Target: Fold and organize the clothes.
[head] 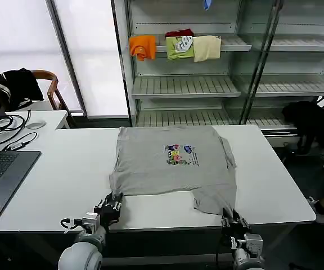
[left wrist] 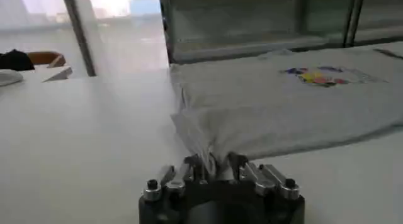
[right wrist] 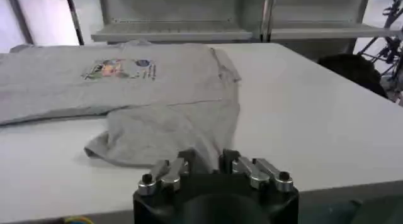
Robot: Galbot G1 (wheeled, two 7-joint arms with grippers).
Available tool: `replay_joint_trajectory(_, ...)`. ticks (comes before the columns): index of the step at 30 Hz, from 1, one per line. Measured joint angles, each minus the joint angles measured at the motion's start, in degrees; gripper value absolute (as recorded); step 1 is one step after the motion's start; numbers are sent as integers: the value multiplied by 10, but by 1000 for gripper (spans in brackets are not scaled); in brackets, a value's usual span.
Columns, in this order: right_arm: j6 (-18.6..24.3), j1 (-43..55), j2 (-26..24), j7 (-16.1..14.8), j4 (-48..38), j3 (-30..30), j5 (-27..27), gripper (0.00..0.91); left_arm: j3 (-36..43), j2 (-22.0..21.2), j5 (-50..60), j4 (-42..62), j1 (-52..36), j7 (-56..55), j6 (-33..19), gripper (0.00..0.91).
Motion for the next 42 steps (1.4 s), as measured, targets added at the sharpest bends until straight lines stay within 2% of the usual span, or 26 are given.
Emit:
replay_joint_trajectory(14,11,-12,-13,-9,26,11,5,0,-10,1,0,-5,3,-4,1,10)
replay_joint_trajectory(25,16,-12,-16,-14,64,19,7,0,-13,4,-16,-81,40,-12,4,10)
replay_joint_trajectory(34,33,56,6,-41,23,39,1,0,-21,6,-43,-100,27,-16,1,10)
replay_joint_trajectory(42,36,148,33,-71,-35,48,-23,0,-17,-3,-64,-67,-29,-26,-9,10)
